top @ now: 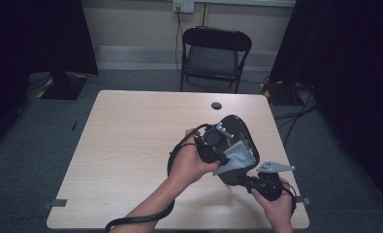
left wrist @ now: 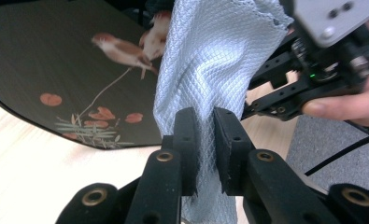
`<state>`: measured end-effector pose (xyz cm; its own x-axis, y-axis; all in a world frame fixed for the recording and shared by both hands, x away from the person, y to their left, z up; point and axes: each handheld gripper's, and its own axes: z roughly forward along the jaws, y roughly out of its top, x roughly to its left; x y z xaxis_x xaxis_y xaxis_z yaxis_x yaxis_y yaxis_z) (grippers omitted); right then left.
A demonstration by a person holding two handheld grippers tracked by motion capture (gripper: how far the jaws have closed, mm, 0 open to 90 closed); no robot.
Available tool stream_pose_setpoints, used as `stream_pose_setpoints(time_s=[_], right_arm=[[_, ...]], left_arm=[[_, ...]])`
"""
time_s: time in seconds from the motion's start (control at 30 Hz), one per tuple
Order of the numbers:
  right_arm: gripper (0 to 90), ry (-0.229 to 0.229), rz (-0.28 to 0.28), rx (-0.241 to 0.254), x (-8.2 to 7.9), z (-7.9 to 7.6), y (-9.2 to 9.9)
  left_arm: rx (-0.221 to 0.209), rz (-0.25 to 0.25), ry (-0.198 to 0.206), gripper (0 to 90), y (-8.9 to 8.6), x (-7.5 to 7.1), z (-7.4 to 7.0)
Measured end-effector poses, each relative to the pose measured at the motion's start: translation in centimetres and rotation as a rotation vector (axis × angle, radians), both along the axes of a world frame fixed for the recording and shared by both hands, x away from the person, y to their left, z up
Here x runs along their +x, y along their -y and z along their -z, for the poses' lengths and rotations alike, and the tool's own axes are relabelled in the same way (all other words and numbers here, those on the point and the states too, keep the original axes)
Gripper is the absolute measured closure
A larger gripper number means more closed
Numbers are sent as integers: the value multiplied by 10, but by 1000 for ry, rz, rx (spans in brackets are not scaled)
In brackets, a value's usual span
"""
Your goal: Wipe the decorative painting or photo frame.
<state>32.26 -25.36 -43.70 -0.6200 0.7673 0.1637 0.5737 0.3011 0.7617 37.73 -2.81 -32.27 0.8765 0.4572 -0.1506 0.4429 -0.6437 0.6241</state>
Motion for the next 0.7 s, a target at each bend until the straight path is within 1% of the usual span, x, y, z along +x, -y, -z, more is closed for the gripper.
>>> stream_pose_setpoints(time_s=[0.03, 0.07, 0.1, 0.13, 0.17, 0.2, 0.33, 0.37, 0.4, 0.43, 0.47, 0.5, 0.57, 0.6, 0.63, 0.7], right_arm=[[788, 0, 0, 0, 0, 0, 0], [788, 0, 0, 0, 0, 0, 0], [788, 1, 0, -2, 0, 0, 0], [788, 1, 0, -2, 0, 0, 0], [788, 0, 1, -1, 0, 0, 0], [788, 0, 1, -1, 0, 0, 0], [788, 1, 0, -1, 0, 0, 0], [788, -1, 1, 0, 0, 0, 0], [788, 1, 0, -1, 0, 0, 0], [788, 0, 1, 0, 0, 0, 0], [788, 0, 1, 0, 0, 0, 0], [788, 1, 0, -1, 0, 0, 0], [788, 1, -1, -1, 0, 0, 0], [788, 1, -1, -1, 0, 0, 0], [788, 0, -1, -1, 0, 0, 0], [788, 0, -1, -1, 0, 0, 0]], left_arm=[[5, 1, -7, 803, 0, 1, 5], [5, 1, -7, 803, 0, 1, 5], [11, -2, -12, 802, 0, 1, 11], [11, -2, -12, 802, 0, 1, 11], [19, -1, -19, 802, 0, 1, 18], [19, -1, -19, 802, 0, 1, 18], [27, -10, -35, 802, 0, 2, 32], [32, -11, -47, 802, -1, 2, 40], [32, -11, -47, 802, -1, 2, 40], [39, -16, -53, 803, -1, 3, 49], [39, -16, -53, 802, -1, 3, 49], [45, -24, -71, 802, -2, 4, 59], [48, -32, -86, 802, -2, 5, 68], [48, -32, -86, 802, -2, 5, 68], [46, -44, -97, 802, -3, 5, 73], [50, -46, -103, 802, -3, 5, 79]])
